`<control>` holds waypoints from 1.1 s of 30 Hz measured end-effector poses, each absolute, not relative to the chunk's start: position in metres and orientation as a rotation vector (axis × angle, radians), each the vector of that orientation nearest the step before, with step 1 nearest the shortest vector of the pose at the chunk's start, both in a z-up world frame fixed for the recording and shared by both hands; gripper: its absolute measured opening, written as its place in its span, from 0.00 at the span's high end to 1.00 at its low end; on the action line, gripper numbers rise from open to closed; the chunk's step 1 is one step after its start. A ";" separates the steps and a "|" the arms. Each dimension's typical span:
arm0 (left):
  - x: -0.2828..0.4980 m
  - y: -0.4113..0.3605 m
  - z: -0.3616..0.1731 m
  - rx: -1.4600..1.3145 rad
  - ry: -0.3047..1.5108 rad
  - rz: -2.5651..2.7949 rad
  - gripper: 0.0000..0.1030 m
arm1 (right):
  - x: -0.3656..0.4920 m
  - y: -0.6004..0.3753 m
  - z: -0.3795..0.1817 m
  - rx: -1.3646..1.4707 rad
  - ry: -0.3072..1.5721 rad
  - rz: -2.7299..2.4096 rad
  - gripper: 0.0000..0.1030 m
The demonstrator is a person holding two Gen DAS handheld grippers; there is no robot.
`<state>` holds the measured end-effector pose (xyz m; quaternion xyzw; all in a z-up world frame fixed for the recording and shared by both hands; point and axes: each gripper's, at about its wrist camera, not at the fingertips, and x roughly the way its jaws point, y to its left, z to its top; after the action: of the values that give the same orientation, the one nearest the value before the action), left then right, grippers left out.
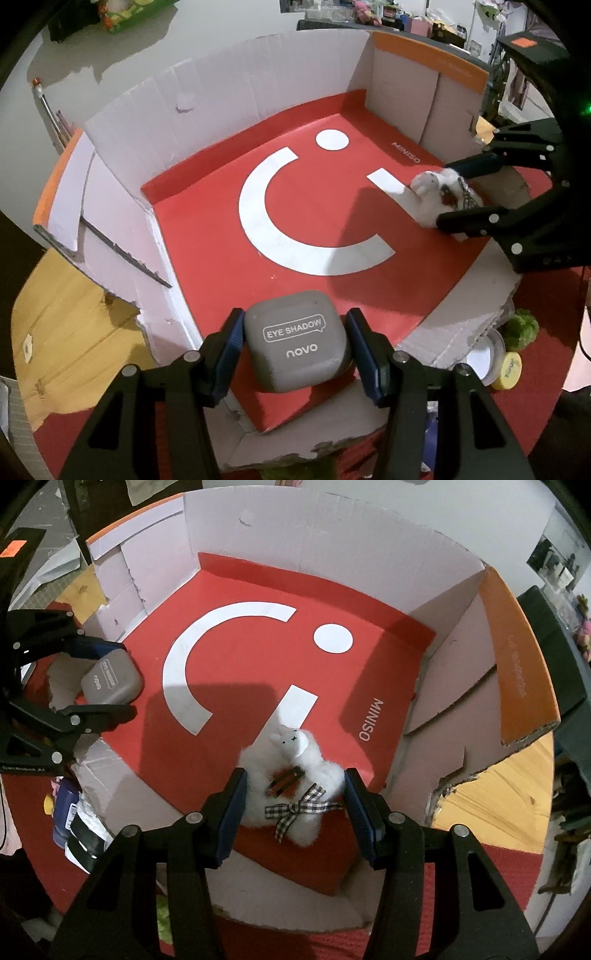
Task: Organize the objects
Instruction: 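Carry the case and sheep into the red box and open both tools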
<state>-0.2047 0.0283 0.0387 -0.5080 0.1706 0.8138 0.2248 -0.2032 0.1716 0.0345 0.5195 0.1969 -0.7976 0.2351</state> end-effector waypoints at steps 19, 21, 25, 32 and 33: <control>-0.199 0.026 0.038 -1.393 0.474 2.244 0.43 | -0.189 0.179 0.036 1.421 0.592 -2.195 0.48; -0.200 0.027 0.038 -1.393 0.474 2.244 0.43 | -0.187 0.180 0.036 1.422 0.596 -2.197 0.46; -0.201 0.029 0.036 -1.388 0.472 2.247 0.42 | -0.183 0.183 0.038 1.420 0.604 -2.204 0.44; -0.201 0.030 0.035 -1.384 0.471 2.250 0.40 | -0.182 0.186 0.038 1.422 0.604 -2.204 0.43; -0.202 0.031 0.034 -1.383 0.470 2.251 0.39 | -0.183 0.186 0.038 1.422 0.604 -2.204 0.43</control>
<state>-0.2015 0.0311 0.0341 -0.5020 0.1706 0.8170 0.2269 -0.1830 0.1857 0.0385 0.5150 0.2188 -0.7982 0.2231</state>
